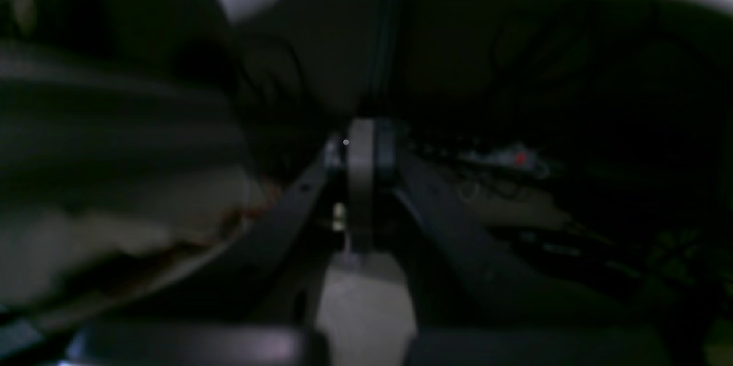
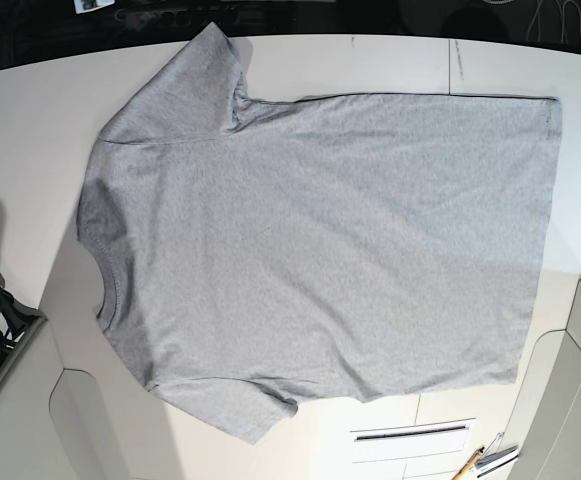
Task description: Fold the T-shirt properly
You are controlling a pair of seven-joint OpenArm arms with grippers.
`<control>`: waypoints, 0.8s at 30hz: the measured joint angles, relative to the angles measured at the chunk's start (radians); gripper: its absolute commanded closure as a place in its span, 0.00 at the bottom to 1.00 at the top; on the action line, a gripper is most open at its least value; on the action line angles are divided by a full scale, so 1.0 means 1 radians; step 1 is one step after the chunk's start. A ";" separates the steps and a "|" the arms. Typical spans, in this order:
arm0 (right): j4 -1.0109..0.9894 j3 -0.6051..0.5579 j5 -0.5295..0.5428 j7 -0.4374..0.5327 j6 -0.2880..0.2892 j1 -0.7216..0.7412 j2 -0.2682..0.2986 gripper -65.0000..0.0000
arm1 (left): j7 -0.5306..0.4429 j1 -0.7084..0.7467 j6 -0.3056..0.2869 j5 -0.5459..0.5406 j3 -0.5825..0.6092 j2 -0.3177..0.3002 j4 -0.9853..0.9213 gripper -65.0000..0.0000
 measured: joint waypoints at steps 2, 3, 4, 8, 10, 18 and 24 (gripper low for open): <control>0.066 0.047 0.092 -0.043 0.030 -0.006 0.001 1.00 | 0.086 0.021 -0.103 -0.107 -0.077 0.000 0.093 1.00; 0.093 0.072 0.126 -0.048 0.045 -0.006 -0.001 1.00 | 0.130 0.026 -0.154 -0.171 -0.114 0.000 0.135 1.00; 0.116 0.098 0.154 -0.049 0.060 -0.006 -0.013 1.00 | 0.175 0.031 -0.197 -0.229 -0.151 0.003 0.171 1.00; 0.135 0.233 0.319 -0.098 0.119 0.026 -0.097 1.00 | 0.322 0.034 -0.290 -0.425 -0.283 0.012 0.250 1.00; 0.128 0.302 0.420 -0.174 0.155 0.079 -0.142 1.00 | 0.328 0.035 -0.296 -0.497 -0.343 0.011 0.267 1.00; 0.001 0.497 0.607 -0.232 0.201 0.310 -0.283 1.00 | 0.385 -0.049 -0.301 -0.576 -0.448 0.053 0.268 1.00; -0.114 0.516 0.529 -0.239 0.109 0.436 -0.331 0.69 | 0.414 -0.115 -0.302 -0.591 -0.449 0.053 0.268 0.92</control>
